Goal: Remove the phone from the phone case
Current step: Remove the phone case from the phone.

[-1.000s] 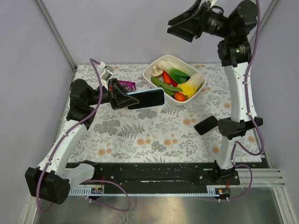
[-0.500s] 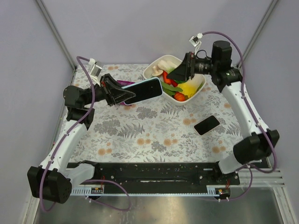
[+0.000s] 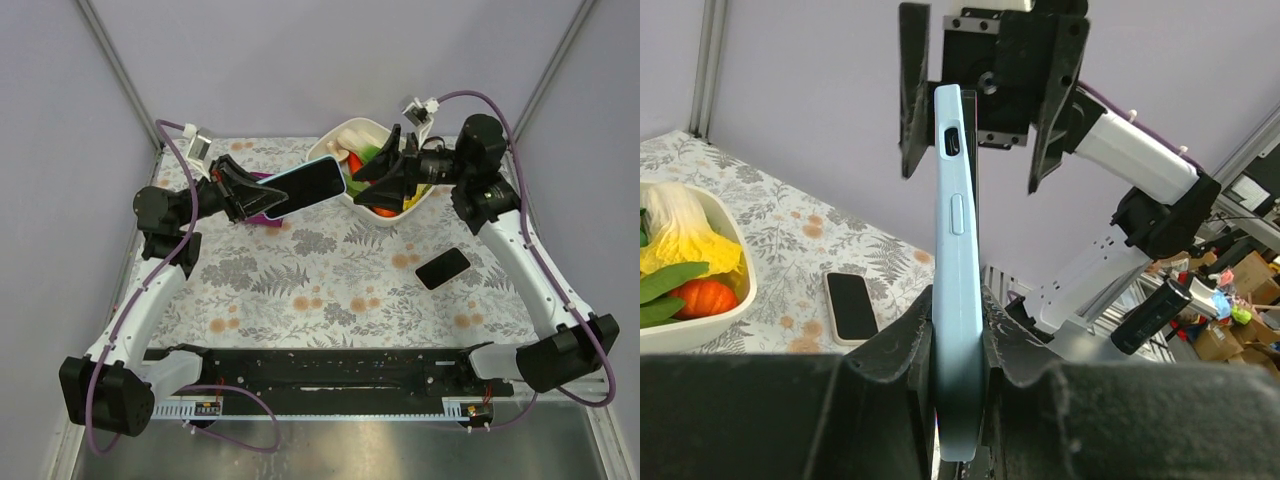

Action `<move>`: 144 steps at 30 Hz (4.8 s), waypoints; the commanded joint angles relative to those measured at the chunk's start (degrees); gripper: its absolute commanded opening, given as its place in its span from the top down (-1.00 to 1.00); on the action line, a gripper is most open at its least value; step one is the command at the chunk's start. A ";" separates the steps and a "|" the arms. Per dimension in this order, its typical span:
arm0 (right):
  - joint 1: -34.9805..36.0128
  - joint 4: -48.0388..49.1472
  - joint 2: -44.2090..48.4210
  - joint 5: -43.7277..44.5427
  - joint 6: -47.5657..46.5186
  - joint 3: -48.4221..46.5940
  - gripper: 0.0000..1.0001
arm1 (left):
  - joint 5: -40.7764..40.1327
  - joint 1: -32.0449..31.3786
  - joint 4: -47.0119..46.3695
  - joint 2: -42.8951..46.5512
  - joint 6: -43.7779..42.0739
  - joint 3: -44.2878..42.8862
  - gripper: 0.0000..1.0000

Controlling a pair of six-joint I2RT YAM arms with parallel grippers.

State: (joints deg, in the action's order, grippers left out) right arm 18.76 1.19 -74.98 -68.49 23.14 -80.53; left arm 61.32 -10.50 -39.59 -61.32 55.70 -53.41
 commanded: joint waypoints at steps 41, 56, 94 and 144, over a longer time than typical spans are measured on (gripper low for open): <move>5.85 19.64 -3.94 -2.79 10.97 4.07 0.52 | -6.56 -0.31 -20.70 1.91 13.03 6.12 1.00; 5.85 19.46 -4.12 -2.09 11.58 3.89 0.52 | -6.48 -0.22 -20.79 2.08 13.12 6.56 1.00; 12.78 83.18 -20.29 -14.21 63.61 -8.32 0.96 | 6.96 -11.64 -45.39 2.96 30.51 1.47 1.00; 21.05 83.10 -32.68 -20.81 65.37 -23.79 0.95 | -6.74 -14.37 -52.43 -2.05 37.02 4.98 1.00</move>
State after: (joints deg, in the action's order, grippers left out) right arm 34.85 79.94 -97.91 -87.72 93.19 -105.62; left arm 52.97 -18.65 -79.24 -61.25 94.21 -46.68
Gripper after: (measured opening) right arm 0.187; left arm 0.204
